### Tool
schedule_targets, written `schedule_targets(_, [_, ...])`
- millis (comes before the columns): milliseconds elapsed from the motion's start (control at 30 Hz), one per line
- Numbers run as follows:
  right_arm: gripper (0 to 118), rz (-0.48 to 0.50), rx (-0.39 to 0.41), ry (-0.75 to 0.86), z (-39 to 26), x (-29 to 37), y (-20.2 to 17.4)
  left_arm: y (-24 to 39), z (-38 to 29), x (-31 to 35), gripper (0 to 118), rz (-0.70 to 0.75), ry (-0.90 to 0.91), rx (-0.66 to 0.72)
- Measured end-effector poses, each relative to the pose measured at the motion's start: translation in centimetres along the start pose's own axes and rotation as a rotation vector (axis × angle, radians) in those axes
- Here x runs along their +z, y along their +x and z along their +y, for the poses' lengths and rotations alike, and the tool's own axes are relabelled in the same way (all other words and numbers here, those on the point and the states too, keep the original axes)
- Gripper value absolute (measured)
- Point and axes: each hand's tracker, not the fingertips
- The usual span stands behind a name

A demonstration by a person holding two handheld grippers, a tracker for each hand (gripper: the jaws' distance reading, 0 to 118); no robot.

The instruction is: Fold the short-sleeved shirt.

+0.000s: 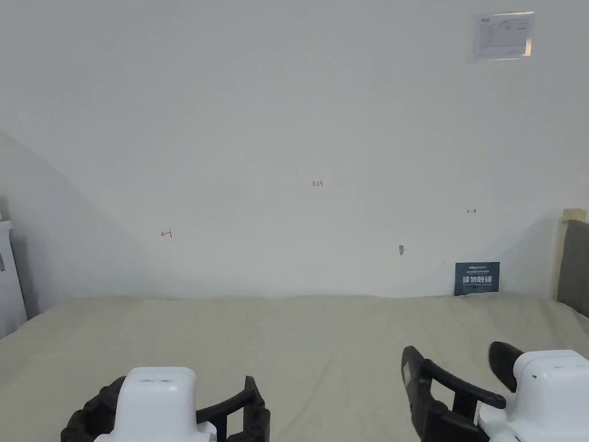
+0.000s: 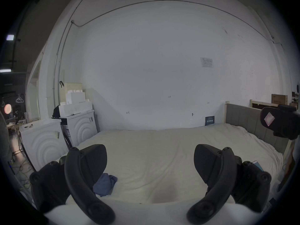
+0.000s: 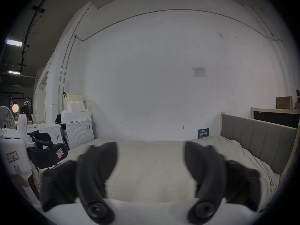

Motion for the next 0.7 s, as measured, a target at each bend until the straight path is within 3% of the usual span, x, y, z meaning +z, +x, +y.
schedule_targets(33, [117,-0.002,-0.001,0.006,0.0,0.0,-0.1,0.0,0.0,0.0,111,0.004,-0.002,-0.005])
schedule_targets(67, [118,0.001,-0.009,0.006,0.1,0.0,0.0,0.1,0.0,0.0,111,0.007,-0.004,-0.012])
schedule_targets(200, [118,0.031,-0.076,0.034,0.8,-0.1,-0.4,0.0,0.1,0.0,111,-0.008,-0.012,-0.001])
schedule_targets(267, [118,-0.029,-0.063,0.002,1.0,-0.5,-0.5,0.1,0.1,-0.1,111,-0.008,-0.02,-0.009])
schedule_targets(500, [118,-0.054,-0.02,-0.017,0.4,-0.7,-1.2,0.0,0.6,-0.1,111,0.005,-0.01,-0.014])
schedule_targets(633, [118,-0.026,-0.146,-0.102,0.1,-1.2,-1.1,-0.1,1.0,-0.1,111,0.005,-0.009,-0.012])
schedule_targets(700, [118,-0.045,-0.133,-0.162,0.1,-1.5,-1.1,-0.1,1.0,-0.1,111,0.002,-0.01,-0.014])
